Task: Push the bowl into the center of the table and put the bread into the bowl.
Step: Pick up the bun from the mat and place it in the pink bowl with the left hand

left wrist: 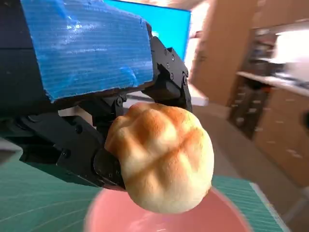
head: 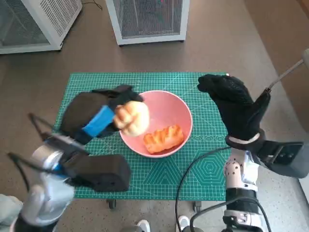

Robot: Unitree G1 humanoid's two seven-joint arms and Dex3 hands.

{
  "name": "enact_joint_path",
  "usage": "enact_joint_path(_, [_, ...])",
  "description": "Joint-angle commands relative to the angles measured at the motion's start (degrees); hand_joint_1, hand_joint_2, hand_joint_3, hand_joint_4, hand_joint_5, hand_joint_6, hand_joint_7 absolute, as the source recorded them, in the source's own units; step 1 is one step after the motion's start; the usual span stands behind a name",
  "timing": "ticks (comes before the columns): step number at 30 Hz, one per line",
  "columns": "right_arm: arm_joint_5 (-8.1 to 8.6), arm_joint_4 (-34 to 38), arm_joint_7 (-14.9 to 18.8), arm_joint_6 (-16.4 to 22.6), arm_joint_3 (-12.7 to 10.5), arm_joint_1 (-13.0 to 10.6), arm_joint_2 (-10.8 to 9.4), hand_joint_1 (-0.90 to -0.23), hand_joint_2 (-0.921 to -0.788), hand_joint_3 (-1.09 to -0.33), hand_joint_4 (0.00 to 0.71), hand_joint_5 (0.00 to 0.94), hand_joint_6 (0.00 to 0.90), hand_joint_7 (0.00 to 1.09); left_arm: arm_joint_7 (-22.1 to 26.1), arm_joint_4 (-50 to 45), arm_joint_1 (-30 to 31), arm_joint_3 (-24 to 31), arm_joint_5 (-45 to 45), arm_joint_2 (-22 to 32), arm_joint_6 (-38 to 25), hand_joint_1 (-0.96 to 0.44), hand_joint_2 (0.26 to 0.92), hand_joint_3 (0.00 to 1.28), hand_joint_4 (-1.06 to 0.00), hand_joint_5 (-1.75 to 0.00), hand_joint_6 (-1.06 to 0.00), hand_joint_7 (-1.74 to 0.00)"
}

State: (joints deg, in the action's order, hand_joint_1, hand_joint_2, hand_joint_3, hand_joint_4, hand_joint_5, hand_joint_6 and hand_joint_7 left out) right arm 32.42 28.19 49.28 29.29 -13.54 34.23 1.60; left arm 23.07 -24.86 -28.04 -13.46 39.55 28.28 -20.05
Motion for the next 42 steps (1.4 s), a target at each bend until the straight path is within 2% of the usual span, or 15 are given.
enact_joint_path(1, [0.08, 0.3, 0.3, -0.2, -0.3, -1.5, 0.5, -0.568, -0.921, -0.637, 0.243, 0.003, 0.359, 0.0, -2.8, 7.1, -3.1, -2.0, -1.1, -2.6, 4.9, 0.0, 0.916, 0.01, -0.76, -1.12, -0.7, -1.06])
enact_joint_path(7, [0.24, -0.1, 0.2, -0.3, -0.5, -1.9, 0.7, -0.568, -0.921, -0.638, 0.244, 0.003, 0.359, 0.0, -4.4, 13.7, -4.7, -3.5, -1.4, -4.6, 8.4, 0.0, 0.92, 0.02, -0.75, -1.1, -0.66, -1.12])
enact_joint_path(14, [0.1, -0.4, -0.1, 0.0, -0.7, -2.4, 0.7, -0.571, -0.921, -0.638, 0.244, 0.002, 0.359, 0.0, -5.1, 18.0, -5.2, -3.9, -1.3, -6.3, 9.3, 0.0, 0.92, 0.04, -0.74, -1.13, -0.63, -1.15])
enact_joint_path(17, [-0.02, -0.3, -0.1, 0.2, -0.7, -2.5, 0.6, -0.568, -0.921, -0.638, 0.245, 0.002, 0.359, 0.0, -5.5, 18.9, -4.9, -3.7, -1.4, -7.0, 9.1, 0.0, 0.92, 0.08, -0.71, -1.17, -0.58, -1.19])
enact_joint_path(19, [-0.14, -0.5, -0.3, 0.2, -0.6, -2.6, 0.5, -0.567, -0.921, -0.638, 0.245, 0.002, 0.359, 0.0, -5.6, 19.1, -4.5, -3.7, -1.4, -7.4, 8.6, 0.0, 0.921, 0.15, -0.63, -1.22, -0.5, -1.28])
enact_joint_path(20, [-0.25, -0.6, -0.4, 0.3, -0.6, -2.6, 0.4, -0.567, -0.921, -0.638, 0.245, 0.002, 0.359, 0.0, -5.4, 19.0, -4.1, -3.6, -1.5, -7.7, 8.0, -0.07, 0.921, 0.17, -0.58, -1.11, -0.5, -1.32])
enact_joint_path(21, [-0.33, -0.6, -0.5, 0.4, -0.6, -2.6, 0.4, -0.567, -0.921, -0.638, 0.245, 0.002, 0.359, 0.0, -5.3, 19.0, -3.9, -3.5, -1.5, -8.0, 7.6, -0.1, 0.897, 0.18, -0.53, -0.85, -0.44, -1.2])
enact_joint_path(23, [-0.46, -0.6, -0.6, 0.5, -0.5, -2.6, 0.3, -0.566, -0.921, -0.638, 0.244, 0.002, 0.358, 0.0, -5.0, 18.7, -3.4, -3.5, -1.5, -8.4, 6.5, -0.05, 0.87, 0.11, -0.46, -0.39, -0.42, -0.64])
enact_joint_path(26, [-0.54, -0.6, -0.8, 0.6, -0.5, -2.6, 0.2, -0.566, -0.921, -0.637, 0.243, 0.001, 0.358, 0.0, -4.7, 18.0, -2.9, -3.4, -1.2, -8.6, 5.4, -0.07, 0.87, 0.04, -0.38, -0.13, -0.41, -0.26])
enact_joint_path(30, [-0.63, -0.2, -0.9, 0.7, -0.4, -2.3, 0.2, -0.567, -0.921, -0.635, 0.242, 0.0, 0.357, 0.0, -4.0, 16.1, -2.0, -2.8, -1.6, -8.5, 4.3, -0.12, 0.87, 0.02, -0.31, -0.03, -0.4, -0.11])
enact_joint_path(34, [-0.72, 0.1, -1.0, 0.7, -0.3, -2.2, 0.0, -0.567, -0.921, -0.634, 0.242, 0.0, 0.357, 0.0, -3.1, 13.9, -0.9, -1.5, -3.4, -8.3, 3.6, -0.16, 0.87, 0.01, -0.26, -0.01, -0.38, -0.06])
enact_joint_path(42, [-0.71, 0.8, -1.0, 0.8, 0.0, -1.7, 0.1, -0.569, -0.921, -0.63, 0.242, 0.0, 0.357, 0.0, -1.6, 11.7, 0.9, 2.2, -9.1, -7.8, 4.2, -0.17, 0.865, 0.0, -0.05, 0.0, -0.18, 0.0])
